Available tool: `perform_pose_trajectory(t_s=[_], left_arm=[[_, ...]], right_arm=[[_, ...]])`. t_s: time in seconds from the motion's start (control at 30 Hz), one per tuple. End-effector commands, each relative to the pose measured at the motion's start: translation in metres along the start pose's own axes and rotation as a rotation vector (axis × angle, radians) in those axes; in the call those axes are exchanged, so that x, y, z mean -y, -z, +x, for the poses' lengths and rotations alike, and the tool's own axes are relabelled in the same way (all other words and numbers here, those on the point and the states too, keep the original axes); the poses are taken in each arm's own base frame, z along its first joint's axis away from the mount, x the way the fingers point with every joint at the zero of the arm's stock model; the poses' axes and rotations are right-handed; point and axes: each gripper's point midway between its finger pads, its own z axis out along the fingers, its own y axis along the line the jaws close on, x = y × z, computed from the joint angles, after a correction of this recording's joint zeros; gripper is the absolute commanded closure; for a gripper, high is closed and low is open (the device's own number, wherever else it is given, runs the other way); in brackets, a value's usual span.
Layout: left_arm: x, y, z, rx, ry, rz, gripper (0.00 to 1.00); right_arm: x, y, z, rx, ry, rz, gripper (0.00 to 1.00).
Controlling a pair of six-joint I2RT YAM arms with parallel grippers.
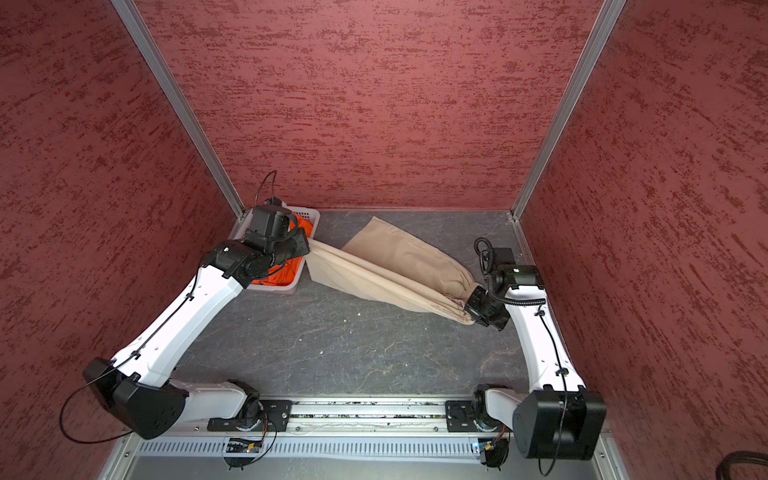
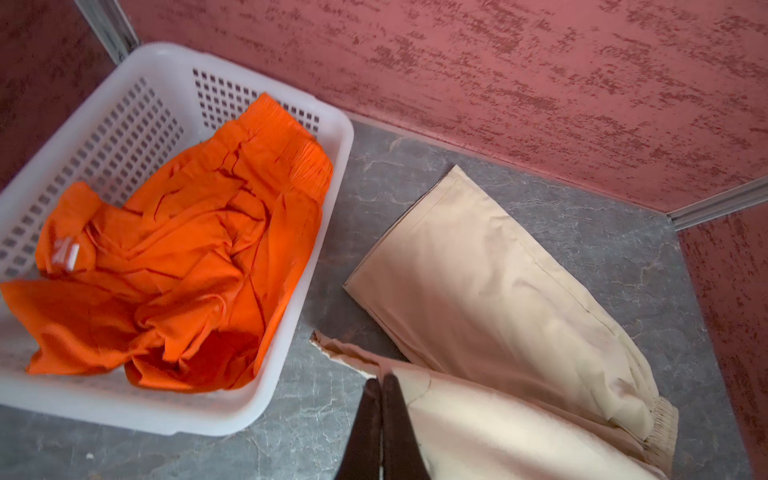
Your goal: Fold and stack the shorts
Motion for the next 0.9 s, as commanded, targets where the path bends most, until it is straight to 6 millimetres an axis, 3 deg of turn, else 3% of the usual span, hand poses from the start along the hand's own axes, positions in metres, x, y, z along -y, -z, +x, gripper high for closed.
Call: perform_pose_trajectory(t_s=[0.0, 0.13, 0.27, 0.57, 0.87], left_arm=[[0.004, 0.005, -0.046, 0.16, -0.085, -0.017, 1.0], [0.017, 0.001, -0.064, 0.189, -0.127, 0.007, 1.0], [0.028, -0.002, -0.068, 0.19, -0.147, 0.048, 1.0], [0.032, -0.017, -0.077, 0.234, -0.156, 0.094, 1.0], [0.026, -0.054, -0.08, 0.202, -0.155, 0.07, 1.0]], right_arm=[[0.019, 0.009, 0.007, -0.019, -0.001, 0.099, 0.94], [0.017, 0.016, 0.005, -0.022, 0.003, 0.102, 0.94], [0.015, 0.027, 0.002, -0.008, 0.008, 0.11, 0.93], [0.013, 0.03, -0.003, -0.017, 0.019, 0.126, 0.93], [0.008, 0.029, -0.015, -0.024, 0.035, 0.152, 0.92]])
